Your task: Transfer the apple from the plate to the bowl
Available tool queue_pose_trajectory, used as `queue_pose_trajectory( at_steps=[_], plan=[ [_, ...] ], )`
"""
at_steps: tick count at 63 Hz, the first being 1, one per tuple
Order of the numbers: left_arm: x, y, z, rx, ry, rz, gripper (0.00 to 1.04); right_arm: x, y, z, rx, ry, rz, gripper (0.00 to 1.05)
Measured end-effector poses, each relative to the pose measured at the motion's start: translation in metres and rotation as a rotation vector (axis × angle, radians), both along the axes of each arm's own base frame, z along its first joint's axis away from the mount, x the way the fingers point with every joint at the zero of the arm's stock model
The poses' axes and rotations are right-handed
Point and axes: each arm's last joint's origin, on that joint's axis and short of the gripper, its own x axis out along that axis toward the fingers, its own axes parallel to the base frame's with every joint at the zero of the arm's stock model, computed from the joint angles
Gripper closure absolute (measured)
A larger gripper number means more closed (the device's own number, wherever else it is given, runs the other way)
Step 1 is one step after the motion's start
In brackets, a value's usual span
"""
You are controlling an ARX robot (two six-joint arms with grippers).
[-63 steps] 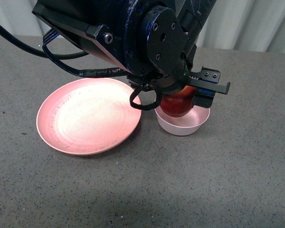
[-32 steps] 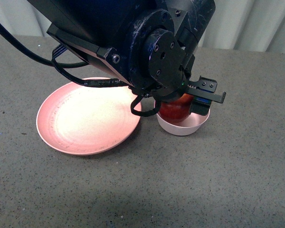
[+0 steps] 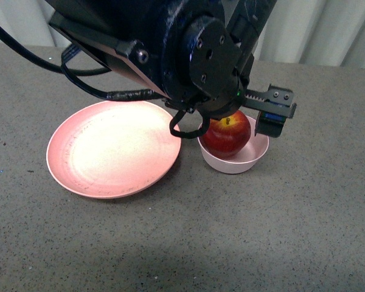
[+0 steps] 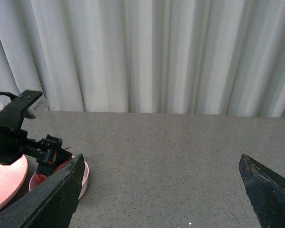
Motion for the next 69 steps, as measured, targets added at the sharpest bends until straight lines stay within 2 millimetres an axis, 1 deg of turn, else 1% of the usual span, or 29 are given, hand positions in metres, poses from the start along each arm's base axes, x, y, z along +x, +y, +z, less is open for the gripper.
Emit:
queue_pose_trajectory(
  at_steps=[3, 9, 11, 17, 23, 26, 29, 31, 38, 40, 50, 55, 58, 62, 64, 67, 69],
  plan=[
    [-0.003, 0.006, 0.014, -0.026, -0.032, 0.018, 0.07, 0.000, 0.000, 0.000, 0.000, 0.000, 0.000, 0.09],
    [-0.009, 0.017, 0.030, -0.066, -0.072, 0.058, 0.07, 0.000, 0.000, 0.000, 0.000, 0.000, 0.000, 0.09],
    [-0.012, 0.024, 0.034, -0.084, -0.084, 0.083, 0.07, 0.000, 0.000, 0.000, 0.000, 0.000, 0.000, 0.09],
    [-0.021, 0.050, 0.046, -0.137, -0.128, 0.193, 0.07, 0.000, 0.000, 0.000, 0.000, 0.000, 0.000, 0.09],
    [-0.036, 0.083, 0.052, -0.175, -0.156, 0.292, 0.07, 0.000, 0.000, 0.000, 0.000, 0.000, 0.000, 0.09],
    [-0.046, 0.102, 0.054, -0.188, -0.165, 0.336, 0.07, 0.000, 0.000, 0.000, 0.000, 0.000, 0.000, 0.09],
    [-0.055, 0.115, 0.055, -0.193, -0.168, 0.360, 0.07, 0.000, 0.000, 0.000, 0.000, 0.000, 0.000, 0.09],
    [-0.065, 0.127, 0.055, -0.201, -0.173, 0.374, 0.07, 0.000, 0.000, 0.000, 0.000, 0.000, 0.000, 0.09],
    [-0.093, 0.154, 0.057, -0.216, -0.189, 0.396, 0.07, 0.000, 0.000, 0.000, 0.000, 0.000, 0.000, 0.09],
    [-0.103, 0.165, 0.058, -0.222, -0.190, 0.405, 0.07, 0.000, 0.000, 0.000, 0.000, 0.000, 0.000, 0.09],
    [-0.137, 0.200, 0.061, -0.239, -0.229, 0.473, 0.07, 0.000, 0.000, 0.000, 0.000, 0.000, 0.000, 0.09],
    [-0.160, 0.218, 0.061, -0.226, -0.252, 0.521, 0.07, 0.000, 0.000, 0.000, 0.000, 0.000, 0.000, 0.09],
    [-0.167, 0.223, 0.061, -0.224, -0.262, 0.535, 0.07, 0.000, 0.000, 0.000, 0.000, 0.000, 0.000, 0.09],
    [-0.169, 0.225, 0.056, -0.197, -0.382, 0.506, 0.16, 0.000, 0.000, 0.000, 0.000, 0.000, 0.000, 0.09],
    [-0.173, 0.228, 0.051, -0.183, -0.454, 0.482, 0.23, 0.000, 0.000, 0.000, 0.000, 0.000, 0.000, 0.09],
    [-0.179, 0.231, 0.047, -0.165, -0.521, 0.460, 0.31, 0.000, 0.000, 0.000, 0.000, 0.000, 0.000, 0.09],
    [-0.185, 0.235, 0.046, -0.157, -0.577, 0.452, 0.40, 0.000, 0.000, 0.000, 0.000, 0.000, 0.000, 0.09]
  ],
)
